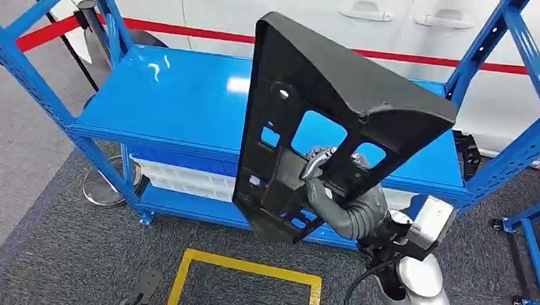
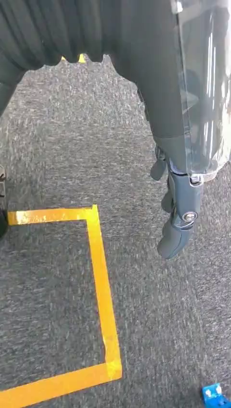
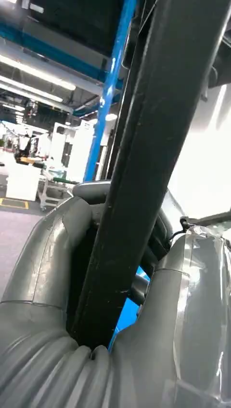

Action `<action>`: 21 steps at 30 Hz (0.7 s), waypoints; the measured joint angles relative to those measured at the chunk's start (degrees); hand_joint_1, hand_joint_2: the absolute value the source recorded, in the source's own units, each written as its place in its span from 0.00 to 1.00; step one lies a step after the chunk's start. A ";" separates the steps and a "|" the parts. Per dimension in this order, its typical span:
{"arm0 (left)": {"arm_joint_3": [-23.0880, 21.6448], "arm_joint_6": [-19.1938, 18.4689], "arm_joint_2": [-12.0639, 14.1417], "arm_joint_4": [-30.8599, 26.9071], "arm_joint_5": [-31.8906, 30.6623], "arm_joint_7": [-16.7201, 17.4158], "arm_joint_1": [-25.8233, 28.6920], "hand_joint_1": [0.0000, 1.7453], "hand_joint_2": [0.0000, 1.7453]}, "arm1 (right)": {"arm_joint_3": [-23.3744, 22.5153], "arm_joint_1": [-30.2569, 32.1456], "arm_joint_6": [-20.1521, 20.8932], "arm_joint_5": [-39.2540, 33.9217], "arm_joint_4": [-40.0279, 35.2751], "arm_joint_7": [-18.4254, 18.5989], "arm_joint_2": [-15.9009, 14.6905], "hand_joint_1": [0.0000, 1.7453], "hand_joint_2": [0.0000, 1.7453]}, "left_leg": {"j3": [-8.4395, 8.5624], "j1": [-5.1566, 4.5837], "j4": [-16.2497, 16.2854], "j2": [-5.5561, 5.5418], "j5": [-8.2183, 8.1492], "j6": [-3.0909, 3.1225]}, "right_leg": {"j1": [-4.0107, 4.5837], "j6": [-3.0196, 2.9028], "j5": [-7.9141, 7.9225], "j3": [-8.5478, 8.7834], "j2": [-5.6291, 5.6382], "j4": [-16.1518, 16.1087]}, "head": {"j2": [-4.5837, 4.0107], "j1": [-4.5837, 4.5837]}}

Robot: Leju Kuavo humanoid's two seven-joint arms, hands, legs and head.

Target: Take the parts from the cabinet and place them on the table.

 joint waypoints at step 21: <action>0.15 0.70 -0.24 0.00 0.09 -0.52 0.03 0.00 1.00 | -0.11 -0.28 0.20 0.28 0.35 0.02 0.48 1.00 1.00 | 2.47 -0.65 -8.77 -3.90 1.86 1.82 | 0.03 1.40 -0.22 0.18 2.84 0.46 | 0.00 0.00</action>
